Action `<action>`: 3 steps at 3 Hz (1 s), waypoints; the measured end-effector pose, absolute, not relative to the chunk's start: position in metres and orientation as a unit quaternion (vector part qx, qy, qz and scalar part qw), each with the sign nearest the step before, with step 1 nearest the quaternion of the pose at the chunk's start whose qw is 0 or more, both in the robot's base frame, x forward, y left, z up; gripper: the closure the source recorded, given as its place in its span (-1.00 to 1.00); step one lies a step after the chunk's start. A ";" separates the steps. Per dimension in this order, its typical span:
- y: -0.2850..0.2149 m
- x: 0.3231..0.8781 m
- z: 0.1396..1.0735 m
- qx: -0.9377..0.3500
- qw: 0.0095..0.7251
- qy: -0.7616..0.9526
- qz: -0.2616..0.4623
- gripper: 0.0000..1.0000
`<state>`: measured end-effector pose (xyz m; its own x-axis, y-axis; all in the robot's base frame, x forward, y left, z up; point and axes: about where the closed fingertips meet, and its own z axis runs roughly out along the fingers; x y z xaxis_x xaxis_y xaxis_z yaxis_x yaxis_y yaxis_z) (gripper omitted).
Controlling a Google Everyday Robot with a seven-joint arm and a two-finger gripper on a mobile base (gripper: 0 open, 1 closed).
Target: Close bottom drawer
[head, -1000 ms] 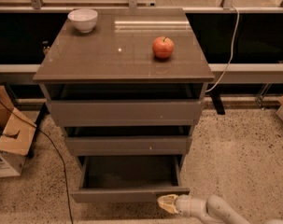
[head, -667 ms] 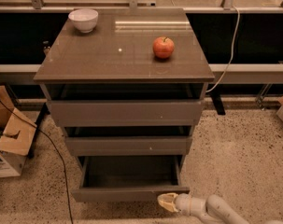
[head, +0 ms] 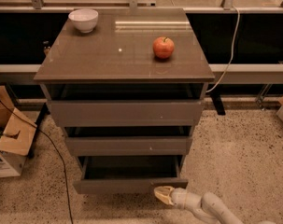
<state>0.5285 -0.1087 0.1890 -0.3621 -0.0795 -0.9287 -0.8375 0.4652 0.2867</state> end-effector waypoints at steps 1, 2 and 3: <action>-0.102 0.554 0.192 -0.308 0.491 0.708 0.403 1.00; -0.095 0.575 0.195 -0.299 0.511 0.701 0.398 0.62; -0.090 0.589 0.196 -0.295 0.519 0.698 0.395 0.17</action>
Offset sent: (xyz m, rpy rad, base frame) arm 0.0723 0.0162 0.0103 0.0688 -0.1100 -0.1016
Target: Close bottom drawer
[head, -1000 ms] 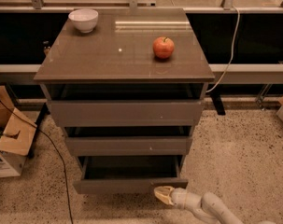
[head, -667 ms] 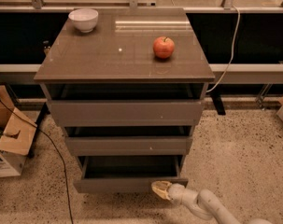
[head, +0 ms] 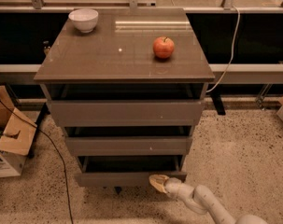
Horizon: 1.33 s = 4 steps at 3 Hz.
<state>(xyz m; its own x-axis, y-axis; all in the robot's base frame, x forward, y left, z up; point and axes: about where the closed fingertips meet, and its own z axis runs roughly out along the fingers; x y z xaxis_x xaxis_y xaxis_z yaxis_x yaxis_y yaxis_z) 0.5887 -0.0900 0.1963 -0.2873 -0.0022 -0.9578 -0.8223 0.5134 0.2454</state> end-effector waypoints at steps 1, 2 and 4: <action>-0.087 0.590 0.197 -0.295 0.519 0.697 0.396 -0.31; -0.085 0.590 0.197 -0.296 0.519 0.697 0.398 -0.77; -0.083 0.590 0.197 -0.296 0.518 0.696 0.399 -1.00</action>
Offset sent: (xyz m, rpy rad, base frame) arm 0.0015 0.0023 0.0002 0.0019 -0.0012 0.0009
